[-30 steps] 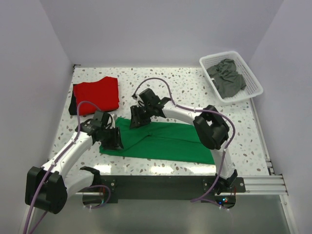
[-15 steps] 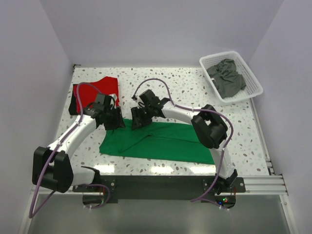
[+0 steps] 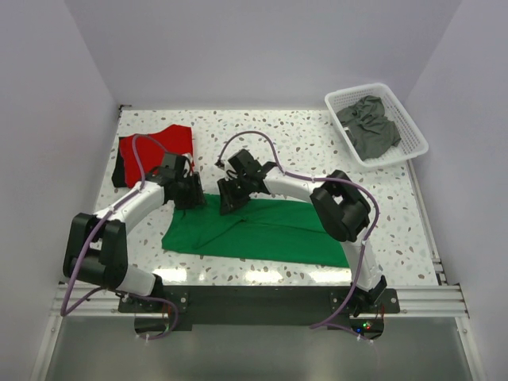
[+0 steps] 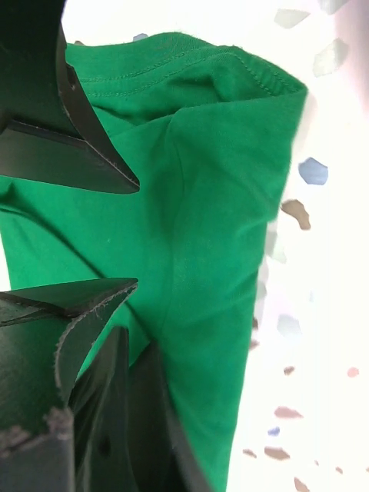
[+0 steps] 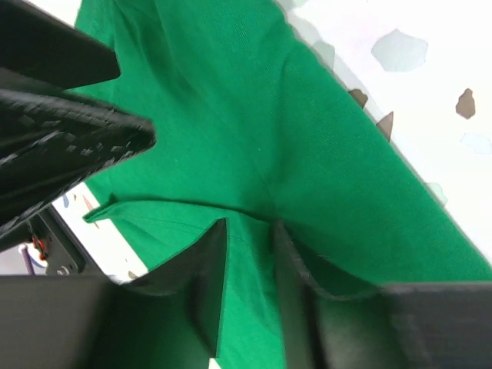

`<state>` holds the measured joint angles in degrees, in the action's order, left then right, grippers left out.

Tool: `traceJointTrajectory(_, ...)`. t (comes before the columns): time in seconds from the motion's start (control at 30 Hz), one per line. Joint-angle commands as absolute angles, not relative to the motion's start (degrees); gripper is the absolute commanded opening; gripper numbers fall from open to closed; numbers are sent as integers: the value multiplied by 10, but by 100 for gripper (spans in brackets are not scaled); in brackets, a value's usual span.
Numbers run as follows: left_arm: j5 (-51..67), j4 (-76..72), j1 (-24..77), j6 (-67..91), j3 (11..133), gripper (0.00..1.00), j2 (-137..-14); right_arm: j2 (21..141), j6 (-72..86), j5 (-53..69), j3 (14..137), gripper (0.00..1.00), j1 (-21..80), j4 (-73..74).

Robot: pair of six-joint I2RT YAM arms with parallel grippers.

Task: Fold and stack the t-shirts
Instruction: Fold the tshirt

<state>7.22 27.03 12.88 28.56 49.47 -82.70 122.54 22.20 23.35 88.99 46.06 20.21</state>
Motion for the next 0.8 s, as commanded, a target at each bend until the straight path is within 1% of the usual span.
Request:
traceJointTrajectory(0.0,70,236,122,292,483,53,-840,1221,207,239,883,30,461,212)
traceJointTrajectory(0.03,69,235,121,292,479,53,-843,1220,207,241,882,27,461,210)
traceJointTrajectory(0.07,69,231,120,292,476,53,-845,1218,207,243,877,20,461,208)
traceJointTrajectory(0.2,67,226,114,290,464,53,-855,1207,208,250,870,9,462,202)
traceJointTrajectory(0.3,66,223,112,290,454,53,-866,1188,207,260,860,5,461,195)
traceJointTrajectory(0.47,62,214,109,289,442,53,-882,1150,204,280,826,4,461,192)
traceJointTrajectory(0.6,62,210,108,287,438,53,-892,1125,196,288,798,7,461,199)
traceJointTrajectory(0.73,60,208,107,287,437,53,-896,1107,190,304,779,17,461,208)
traceJointTrajectory(0.77,59,209,106,286,437,53,-897,1104,189,308,772,22,461,210)
